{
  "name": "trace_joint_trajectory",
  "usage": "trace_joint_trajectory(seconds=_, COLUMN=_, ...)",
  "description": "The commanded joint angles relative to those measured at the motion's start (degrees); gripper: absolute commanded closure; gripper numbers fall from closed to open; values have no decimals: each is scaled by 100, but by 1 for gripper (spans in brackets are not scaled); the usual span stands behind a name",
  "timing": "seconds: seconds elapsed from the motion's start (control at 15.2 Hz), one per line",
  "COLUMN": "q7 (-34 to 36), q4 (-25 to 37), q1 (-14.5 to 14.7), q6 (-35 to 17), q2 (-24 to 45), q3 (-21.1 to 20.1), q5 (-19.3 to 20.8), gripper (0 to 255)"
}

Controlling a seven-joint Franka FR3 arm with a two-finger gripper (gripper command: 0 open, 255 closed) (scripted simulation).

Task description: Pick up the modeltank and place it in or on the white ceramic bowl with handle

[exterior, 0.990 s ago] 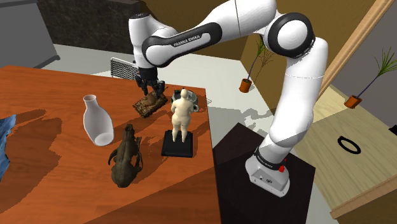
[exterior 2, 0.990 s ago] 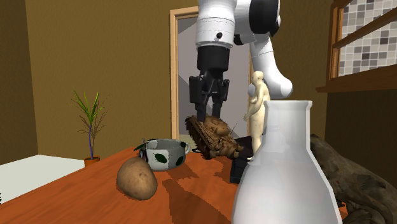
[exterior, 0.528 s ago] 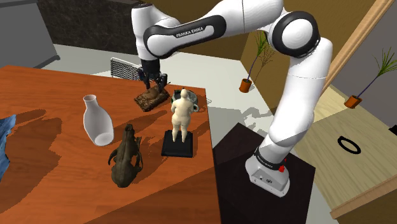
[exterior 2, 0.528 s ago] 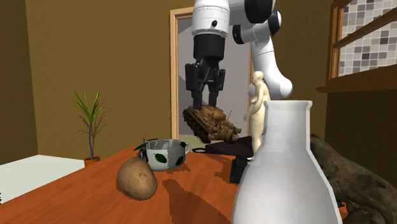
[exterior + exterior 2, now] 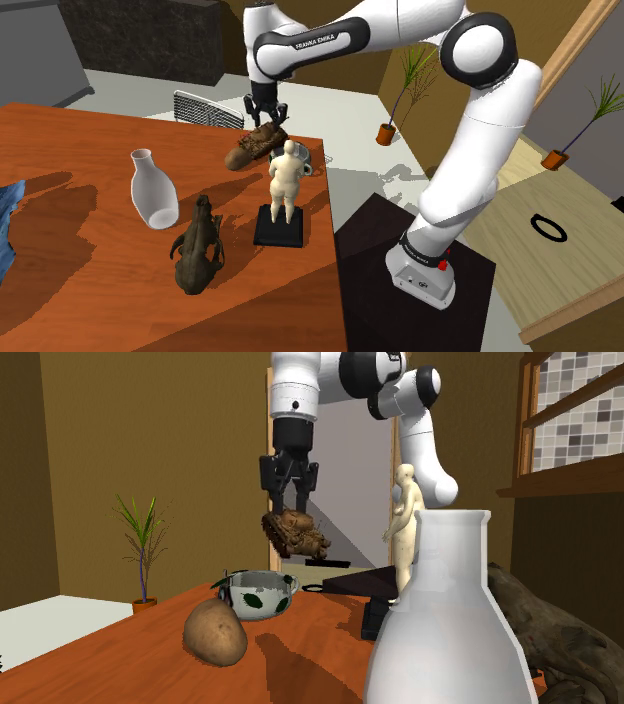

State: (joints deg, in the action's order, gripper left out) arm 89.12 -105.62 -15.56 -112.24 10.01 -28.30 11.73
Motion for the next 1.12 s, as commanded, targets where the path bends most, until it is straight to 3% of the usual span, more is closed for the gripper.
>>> trace_joint_trajectory(seconds=0.0, q7=-289, q4=-69, q1=-169, q6=-36, q2=-88, q3=96, q5=-49, gripper=255)
trace_joint_trajectory(seconds=0.66, q7=-1690, q4=33, q1=-966, q6=-55, q2=-165, q3=654, q5=-149, gripper=255)
trace_joint_trajectory(seconds=1.06, q7=-1597, q4=-266, q1=-958, q6=-474, q2=-27, q3=671, q5=-59, gripper=255)
